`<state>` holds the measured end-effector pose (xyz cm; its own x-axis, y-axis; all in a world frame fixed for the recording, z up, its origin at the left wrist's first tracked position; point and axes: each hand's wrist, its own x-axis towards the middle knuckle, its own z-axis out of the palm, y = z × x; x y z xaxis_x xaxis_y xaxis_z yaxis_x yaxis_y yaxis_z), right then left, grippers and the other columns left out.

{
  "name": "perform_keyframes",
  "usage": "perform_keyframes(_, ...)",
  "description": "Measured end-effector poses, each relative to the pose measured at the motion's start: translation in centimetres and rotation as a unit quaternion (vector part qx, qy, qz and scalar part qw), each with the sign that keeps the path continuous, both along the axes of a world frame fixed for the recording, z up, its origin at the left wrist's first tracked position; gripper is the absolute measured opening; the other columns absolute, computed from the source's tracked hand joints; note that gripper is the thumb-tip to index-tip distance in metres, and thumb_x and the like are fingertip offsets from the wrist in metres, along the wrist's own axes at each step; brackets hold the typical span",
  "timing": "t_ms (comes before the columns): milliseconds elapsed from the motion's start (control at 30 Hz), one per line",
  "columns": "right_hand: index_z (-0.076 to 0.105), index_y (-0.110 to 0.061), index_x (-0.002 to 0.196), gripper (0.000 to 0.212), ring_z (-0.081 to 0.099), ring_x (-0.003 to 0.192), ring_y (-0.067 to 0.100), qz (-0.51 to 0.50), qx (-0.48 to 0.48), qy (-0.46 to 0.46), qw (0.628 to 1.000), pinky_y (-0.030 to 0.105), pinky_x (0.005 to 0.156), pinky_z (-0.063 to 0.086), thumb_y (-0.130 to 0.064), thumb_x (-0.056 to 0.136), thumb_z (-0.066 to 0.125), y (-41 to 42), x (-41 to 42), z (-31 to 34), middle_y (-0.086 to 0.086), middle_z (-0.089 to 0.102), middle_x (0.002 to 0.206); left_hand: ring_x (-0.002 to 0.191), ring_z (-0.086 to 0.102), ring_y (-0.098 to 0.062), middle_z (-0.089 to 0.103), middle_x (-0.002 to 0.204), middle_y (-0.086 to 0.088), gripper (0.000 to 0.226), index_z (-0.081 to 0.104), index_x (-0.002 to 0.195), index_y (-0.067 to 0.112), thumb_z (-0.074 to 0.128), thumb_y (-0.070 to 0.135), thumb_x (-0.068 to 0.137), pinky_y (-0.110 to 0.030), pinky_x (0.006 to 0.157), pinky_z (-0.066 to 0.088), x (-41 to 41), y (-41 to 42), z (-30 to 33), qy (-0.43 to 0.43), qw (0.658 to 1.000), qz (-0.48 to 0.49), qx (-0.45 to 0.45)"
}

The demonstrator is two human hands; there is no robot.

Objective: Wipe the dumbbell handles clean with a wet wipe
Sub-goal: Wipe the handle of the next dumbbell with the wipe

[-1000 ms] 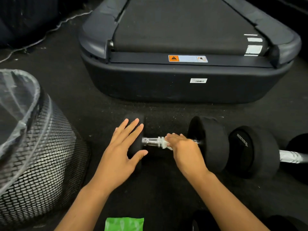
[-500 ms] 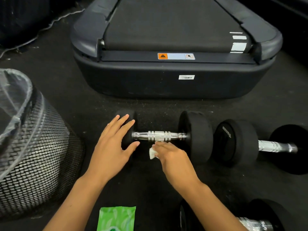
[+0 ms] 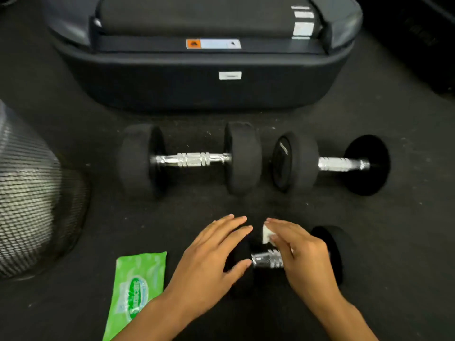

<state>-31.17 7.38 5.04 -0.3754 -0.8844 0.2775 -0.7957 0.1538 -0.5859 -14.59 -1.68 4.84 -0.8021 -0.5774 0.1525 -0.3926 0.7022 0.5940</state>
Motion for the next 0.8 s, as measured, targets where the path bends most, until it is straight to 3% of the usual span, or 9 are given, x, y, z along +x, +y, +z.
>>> perform_keyframes(133, 0.070, -0.009, 0.104, 0.035, 0.061, 0.101, 0.007, -0.010, 0.059, -0.014, 0.998, 0.006, 0.093, 0.037, 0.009, 0.074, 0.071, 3.5, -0.9, -1.9, 0.003, 0.069, 0.107, 0.136, 0.024, -0.002, 0.040, 0.142, 0.014, 0.057, 0.042, 0.134, 0.031, 0.044, 0.056, 0.083, -0.031, 0.111, 0.027, -0.5, 2.8, -1.5, -0.062, 0.997, -0.038, -0.025)
perform_keyframes(233, 0.069, -0.009, 0.106, 0.038, 0.061, 0.104, 0.011, -0.003, 0.059, -0.006, 0.998, 0.020, 0.094, 0.043, 0.008, 0.072, 0.072, 4.8, -0.5, -3.2, 0.004, 0.068, 0.109, 0.138, 0.023, -0.010, 0.038, 0.145, 0.007, 0.064, 0.038, 0.138, 0.026, 0.046, 0.057, 0.082, -0.036, 0.112, 0.023, -0.5, 3.6, -2.2, -0.103, 0.990, -0.063, -0.067)
perform_keyframes(333, 0.067, -0.006, 0.109, 0.037, 0.059, 0.112, 0.020, 0.004, 0.055, 0.036, 0.998, 0.029, 0.102, 0.037, 0.006, 0.074, 0.071, 5.1, 0.2, -4.7, 0.008, 0.066, 0.114, 0.141, 0.017, -0.014, 0.028, 0.150, 0.000, 0.081, 0.028, 0.143, 0.018, 0.057, 0.054, 0.077, -0.037, 0.113, 0.011, -0.4, 3.5, -2.5, -0.115, 0.990, -0.056, -0.063)
perform_keyframes(467, 0.058, -0.004, 0.123, 0.036, 0.046, 0.126, 0.024, 0.007, 0.072, 0.092, 0.993, 0.038, 0.108, 0.031, -0.012, 0.088, 0.051, 5.7, 1.7, -6.6, 0.011, 0.056, 0.129, 0.141, 0.010, -0.012, 0.020, 0.153, -0.002, 0.093, 0.019, 0.145, 0.013, 0.059, 0.054, 0.072, -0.030, 0.113, -0.001, -0.3, 3.1, -2.7, -0.151, 0.986, -0.047, -0.056)
perform_keyframes(567, 0.063, -0.002, 0.115, 0.037, 0.055, 0.118, 0.026, -0.017, 0.079, 0.099, 0.992, 0.039, 0.105, 0.036, -0.022, 0.088, 0.046, 4.3, 1.8, -6.5, 0.013, 0.062, 0.120, 0.141, 0.010, -0.011, 0.021, 0.152, -0.002, 0.094, 0.022, 0.145, 0.011, 0.061, 0.052, 0.071, -0.026, 0.113, -0.005, -0.4, 2.9, -3.0, -0.151, 0.986, -0.050, -0.051)
perform_keyframes(667, 0.071, -0.004, 0.095, 0.024, 0.066, 0.097, 0.026, -0.006, 0.090, 0.080, 0.993, 0.037, 0.096, 0.043, -0.012, 0.075, 0.060, 1.9, 2.1, -5.8, 0.010, 0.071, 0.097, 0.141, 0.006, -0.008, 0.018, 0.153, 0.001, 0.094, 0.019, 0.146, 0.014, 0.060, 0.053, 0.071, -0.023, 0.114, 0.000, -0.3, 2.7, -3.2, -0.142, 0.988, -0.052, -0.036)
perform_keyframes(800, 0.069, -0.009, 0.105, 0.029, 0.062, 0.107, 0.023, 0.082, 0.102, 0.066, 0.989, 0.038, 0.097, 0.044, -0.010, 0.079, 0.057, 3.1, 0.8, -5.4, 0.007, 0.068, 0.110, 0.141, 0.008, -0.006, 0.017, 0.153, 0.005, 0.094, 0.018, 0.146, 0.018, 0.059, 0.055, 0.070, -0.034, 0.109, 0.020, -0.1, 2.8, -3.0, -0.137, 0.989, -0.048, -0.019)
